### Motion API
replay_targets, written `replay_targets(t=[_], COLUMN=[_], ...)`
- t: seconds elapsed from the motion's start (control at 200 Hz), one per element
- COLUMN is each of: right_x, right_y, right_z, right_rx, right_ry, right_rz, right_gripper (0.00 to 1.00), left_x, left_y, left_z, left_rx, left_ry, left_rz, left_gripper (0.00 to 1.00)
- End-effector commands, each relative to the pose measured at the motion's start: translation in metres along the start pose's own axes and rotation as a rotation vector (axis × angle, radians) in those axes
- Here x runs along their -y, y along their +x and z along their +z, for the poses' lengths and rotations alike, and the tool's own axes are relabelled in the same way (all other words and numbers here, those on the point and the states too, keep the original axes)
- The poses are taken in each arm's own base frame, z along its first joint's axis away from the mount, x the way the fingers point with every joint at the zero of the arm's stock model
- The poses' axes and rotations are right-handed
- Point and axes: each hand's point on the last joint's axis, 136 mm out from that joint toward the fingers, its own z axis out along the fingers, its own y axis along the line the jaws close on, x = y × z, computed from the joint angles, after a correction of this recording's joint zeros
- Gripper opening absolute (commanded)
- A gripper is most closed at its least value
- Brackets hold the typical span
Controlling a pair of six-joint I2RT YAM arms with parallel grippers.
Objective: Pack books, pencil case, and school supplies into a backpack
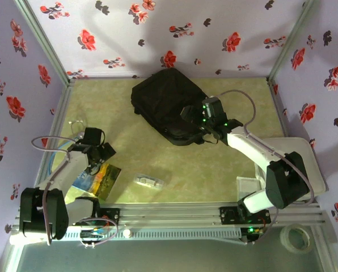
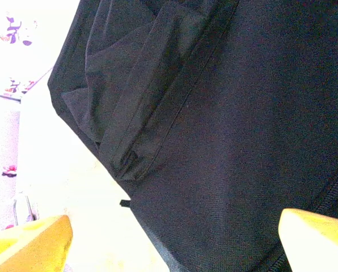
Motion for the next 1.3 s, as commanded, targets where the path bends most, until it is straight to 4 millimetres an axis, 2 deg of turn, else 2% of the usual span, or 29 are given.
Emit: replay_targets(t=[0.0, 0.195, 0.485, 0.665, 0.74, 0.815, 0.94, 1.125, 1.205, 1.295], right_x=[-0.014, -0.01, -0.008, -0.008, -0.01, -0.018, -0.041, -0.085, -0.104, -0.118], right_y=[-0.007, -0.009, -0.01, -0.008, -0.005, -0.001, 0.019, 0.065, 0.088, 0.114], right_z=[-0.003, -0.006, -0.006, -0.008, -0.009, -0.009, -0.003, 0.019, 0.032, 0.051], right_rx=[0.015, 0.031, 0.038, 0.029, 0.021, 0.006, -0.058, -0.171, -0.23, -0.296], right_ry=[-0.034, -0.013, -0.002, -0.002, -0.004, -0.014, -0.029, -0.067, -0.096, -0.119], right_rz=[-0.002, 0.002, 0.007, -0.008, -0.029, -0.072, -0.205, -0.38, -0.438, -0.486], right_gripper=[0.94, 0.94, 0.94, 0.93, 0.93, 0.92, 0.9, 0.87, 0.85, 0.81], left_x=[0.01, 0.035, 0.102, 0.158, 0.175, 0.186, 0.181, 0.139, 0.115, 0.084], left_y=[0.003, 0.018, 0.034, 0.034, 0.03, 0.022, 0.004, -0.016, -0.018, -0.013], left_z=[0.013, 0.031, 0.039, 0.043, 0.042, 0.032, 0.008, -0.027, -0.033, -0.025], left_rx=[-0.022, -0.058, -0.077, -0.106, -0.113, -0.102, -0.081, -0.056, -0.046, -0.061], left_ry=[0.035, 0.09, 0.183, 0.265, 0.294, 0.315, 0.318, 0.337, 0.323, 0.274], left_rz=[-0.033, -0.019, 0.096, 0.215, 0.239, 0.252, 0.232, 0.102, 0.051, -0.021], left_gripper=[0.96, 0.94, 0.94, 0.93, 0.93, 0.93, 0.94, 0.94, 0.93, 0.91])
